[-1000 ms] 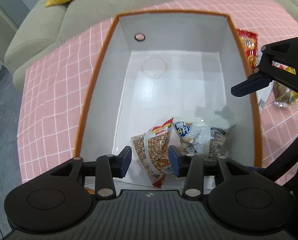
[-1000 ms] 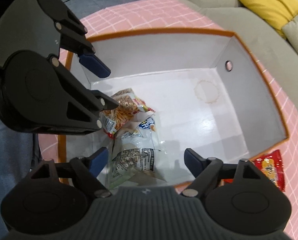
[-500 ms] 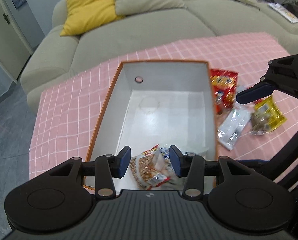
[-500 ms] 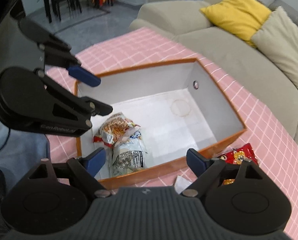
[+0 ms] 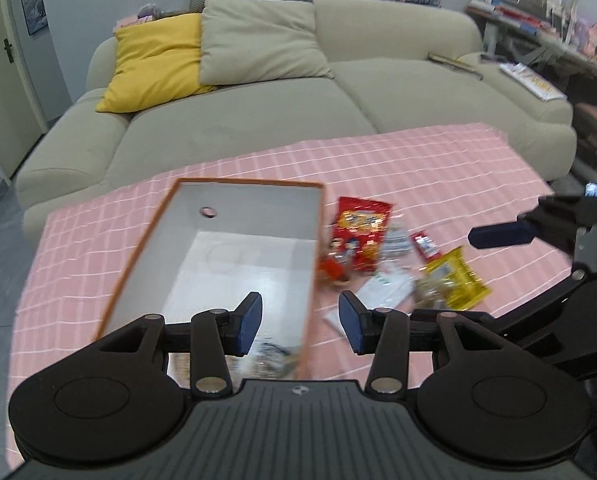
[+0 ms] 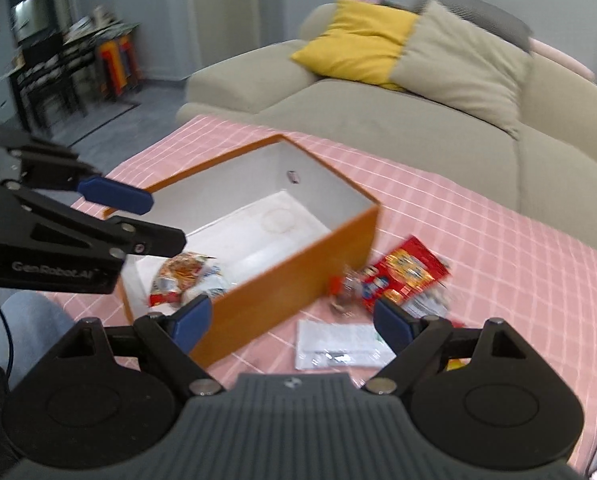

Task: Organize snacks
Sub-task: 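Open both grippers to drop the bags and withdraw from the box, then grasp the nut bag with the left gripper while the right grasps the yellow packet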

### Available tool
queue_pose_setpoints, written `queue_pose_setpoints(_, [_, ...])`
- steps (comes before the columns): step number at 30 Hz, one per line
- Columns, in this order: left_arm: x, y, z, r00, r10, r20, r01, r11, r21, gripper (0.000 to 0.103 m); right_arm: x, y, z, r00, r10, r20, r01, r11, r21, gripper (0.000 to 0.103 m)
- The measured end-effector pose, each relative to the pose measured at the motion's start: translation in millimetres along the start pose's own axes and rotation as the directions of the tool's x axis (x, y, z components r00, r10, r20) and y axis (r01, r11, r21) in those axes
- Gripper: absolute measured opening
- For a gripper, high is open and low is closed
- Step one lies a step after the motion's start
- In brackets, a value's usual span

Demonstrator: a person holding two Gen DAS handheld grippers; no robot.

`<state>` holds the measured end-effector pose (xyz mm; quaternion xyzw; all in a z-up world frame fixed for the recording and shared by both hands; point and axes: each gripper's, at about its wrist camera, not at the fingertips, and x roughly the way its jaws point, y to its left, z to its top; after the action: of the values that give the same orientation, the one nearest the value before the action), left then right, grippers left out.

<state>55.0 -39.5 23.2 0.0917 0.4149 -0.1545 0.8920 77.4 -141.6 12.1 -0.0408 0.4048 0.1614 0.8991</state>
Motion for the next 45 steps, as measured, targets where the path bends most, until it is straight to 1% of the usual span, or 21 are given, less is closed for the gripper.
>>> queue_pose_setpoints(2, [1,-9,-4,1.000,-0.017,0.011,0.017,1.000,-0.010,0.053,-6,-8,-13,1.000,-0.024,0.018,0.023,0.999,0.039,0.085])
queue_pose_setpoints(6, [8,-25,-12,0.999,-0.046,0.010,0.046,0.999,0.002,0.053,-14,-24,-41,0.996,-0.067,0.053,0.060,0.991,0.122,0.085])
queue_pose_setpoints(11, [22,-40,-23,0.996,-0.092,-0.001,0.092,0.995,-0.023,0.053,-15,-39,-75,0.989,-0.133,0.061,0.119,0.972,0.201,0.085])
queue_pose_setpoints(15, [35,-53,-34,0.994,-0.111,-0.013,0.111,0.994,-0.024,0.053,-12,-50,-98,0.983,-0.181,0.036,0.169,0.961,0.218,0.084])
queue_pose_setpoints(18, [46,-59,-40,0.993,-0.112,-0.027,0.111,0.993,-0.028,0.053,-7,-57,-111,0.976,-0.218,0.014,0.210,0.952,0.223,0.083])
queue_pose_setpoints(20, [51,-62,-43,0.993,-0.115,-0.037,0.114,0.993,-0.031,0.053,-2,-62,-117,0.976,-0.218,-0.014,0.215,0.946,0.241,0.083])
queue_pose_setpoints(25, [64,-61,-47,0.990,-0.125,-0.070,0.122,0.991,-0.048,0.054,12,-73,-124,0.973,-0.218,-0.074,0.230,0.936,0.265,0.083])
queue_pose_setpoints(27, [70,-59,-47,0.989,-0.127,-0.079,0.123,0.991,-0.060,0.060,16,-76,-126,0.972,-0.221,-0.086,0.236,0.935,0.264,0.083])
queue_pose_setpoints(31, [80,-59,-46,0.986,-0.141,-0.091,0.134,0.988,-0.079,0.062,25,-83,-126,0.972,-0.211,-0.105,0.232,0.934,0.273,0.083])
queue_pose_setpoints(34, [90,-62,-43,0.983,-0.153,-0.101,0.145,0.986,-0.082,0.065,34,-88,-123,0.972,-0.202,-0.118,0.227,0.934,0.277,0.077])
queue_pose_setpoints(37, [100,-67,-38,0.978,-0.177,-0.110,0.167,0.982,-0.088,0.065,42,-93,-118,0.971,-0.209,-0.115,0.233,0.935,0.268,0.076])
queue_pose_setpoints(39, [107,-71,-33,0.976,-0.189,-0.108,0.180,0.979,-0.093,0.065,47,-100,-114,0.969,-0.216,-0.116,0.240,0.933,0.268,0.069])
queue_pose_setpoints(40, [112,-73,-30,0.975,-0.194,-0.108,0.184,0.978,-0.097,0.065,50,-103,-112,0.969,-0.218,-0.120,0.243,0.933,0.268,0.068])
queue_pose_setpoints(42, [122,-78,-25,0.972,-0.208,-0.113,0.197,0.975,-0.100,0.065,56,-109,-110,0.967,-0.222,-0.127,0.248,0.934,0.257,0.063])
queue_pose_setpoints(45, [141,-87,-18,0.965,-0.227,-0.133,0.215,0.972,-0.099,0.065,67,-117,-110,0.962,-0.233,-0.146,0.261,0.939,0.222,0.062])
